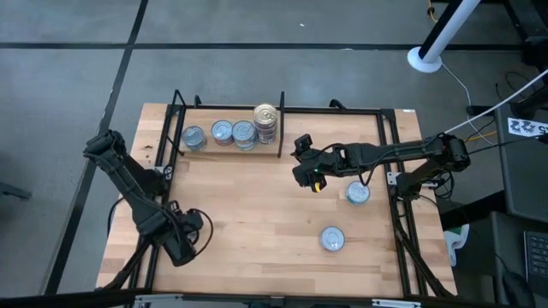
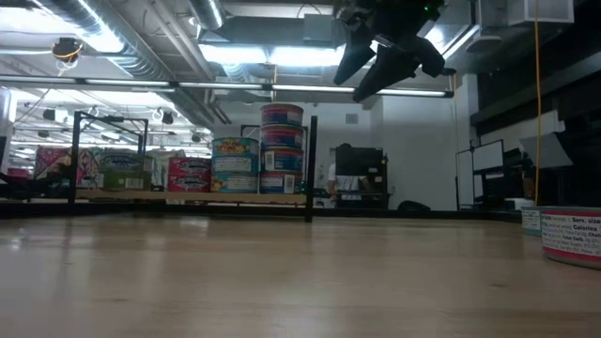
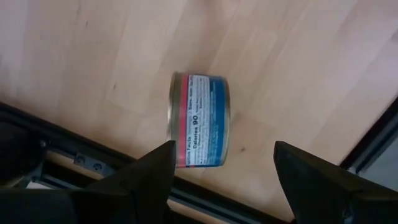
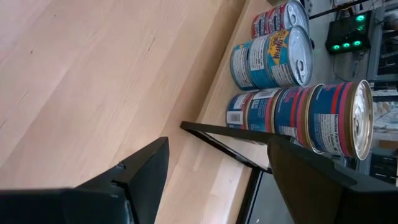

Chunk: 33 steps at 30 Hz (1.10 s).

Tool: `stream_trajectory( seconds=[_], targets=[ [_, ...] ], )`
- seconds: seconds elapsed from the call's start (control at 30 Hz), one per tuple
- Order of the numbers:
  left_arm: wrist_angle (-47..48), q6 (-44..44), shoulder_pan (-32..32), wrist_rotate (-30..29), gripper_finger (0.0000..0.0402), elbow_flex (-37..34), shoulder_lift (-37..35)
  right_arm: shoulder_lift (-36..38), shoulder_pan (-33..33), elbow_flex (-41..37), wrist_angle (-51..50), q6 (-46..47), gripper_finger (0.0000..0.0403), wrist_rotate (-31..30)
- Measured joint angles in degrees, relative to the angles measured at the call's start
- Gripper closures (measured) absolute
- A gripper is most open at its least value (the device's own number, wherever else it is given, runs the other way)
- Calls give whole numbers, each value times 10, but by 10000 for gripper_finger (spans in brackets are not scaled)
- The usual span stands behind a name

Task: Stack canned seafood by type on shelf
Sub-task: Stack the blue pink tuna can on top of the blue pink tuna can on the shelf

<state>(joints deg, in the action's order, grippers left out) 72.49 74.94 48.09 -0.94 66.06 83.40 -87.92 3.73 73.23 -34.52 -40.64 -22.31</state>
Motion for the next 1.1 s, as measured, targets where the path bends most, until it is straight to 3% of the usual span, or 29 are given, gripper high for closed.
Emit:
stream_trajectory(
  seconds=[1.1],
  targets=[
    [-51, 43, 23, -1, 137, -86, 0, 0, 0, 0, 1, 4, 130, 10]
  ],
)
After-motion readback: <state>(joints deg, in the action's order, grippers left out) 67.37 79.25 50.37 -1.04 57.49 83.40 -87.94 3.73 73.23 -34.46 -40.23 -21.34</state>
